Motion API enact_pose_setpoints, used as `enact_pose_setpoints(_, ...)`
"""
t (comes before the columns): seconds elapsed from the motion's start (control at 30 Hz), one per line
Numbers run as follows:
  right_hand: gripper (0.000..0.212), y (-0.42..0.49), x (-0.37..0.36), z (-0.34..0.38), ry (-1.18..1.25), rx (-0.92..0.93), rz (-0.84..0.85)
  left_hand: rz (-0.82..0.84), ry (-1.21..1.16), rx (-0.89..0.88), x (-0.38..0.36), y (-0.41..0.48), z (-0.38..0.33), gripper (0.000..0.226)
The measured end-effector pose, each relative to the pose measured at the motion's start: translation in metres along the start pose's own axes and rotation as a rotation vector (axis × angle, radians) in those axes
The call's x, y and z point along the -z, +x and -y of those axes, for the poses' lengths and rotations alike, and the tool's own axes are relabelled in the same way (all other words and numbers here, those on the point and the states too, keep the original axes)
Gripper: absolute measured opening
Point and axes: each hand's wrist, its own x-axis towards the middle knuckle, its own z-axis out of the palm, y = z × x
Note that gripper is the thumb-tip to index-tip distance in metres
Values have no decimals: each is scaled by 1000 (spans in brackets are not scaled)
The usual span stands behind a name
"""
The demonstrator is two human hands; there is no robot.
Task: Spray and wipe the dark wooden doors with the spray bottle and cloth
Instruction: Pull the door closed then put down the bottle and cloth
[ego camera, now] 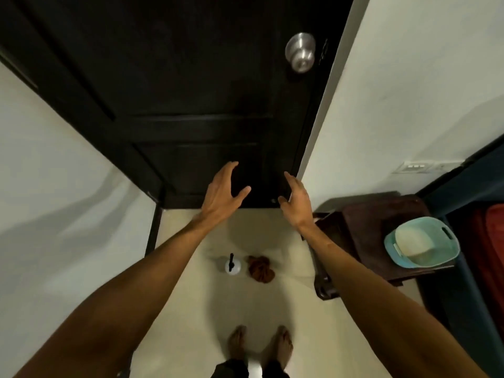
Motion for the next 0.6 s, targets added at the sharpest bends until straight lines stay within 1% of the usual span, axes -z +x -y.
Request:
enact_pose_setpoints(0.1, 83, -21, -48, -40, -45, -74, 119, 105, 11, 95, -41, -31, 64, 86)
enact_pose_setpoints(0.2, 86, -32, -111, -90, -85, -111, 201, 191, 49, 153, -92, -52, 144, 89)
enact_pose_setpoints(0.3, 83, -36, -178, -151, -119, -152, 296, 253, 65, 198, -148, -69, 223, 89)
enact_pose_setpoints(0.47, 79, -30, -293, -282, -210, -192, 367, 306, 54, 267, -260, -92, 346, 91)
enact_pose_setpoints(0.6, 70, -30, -386, -379, -208, -167, 420, 353, 21, 347, -349, -103, 438, 105)
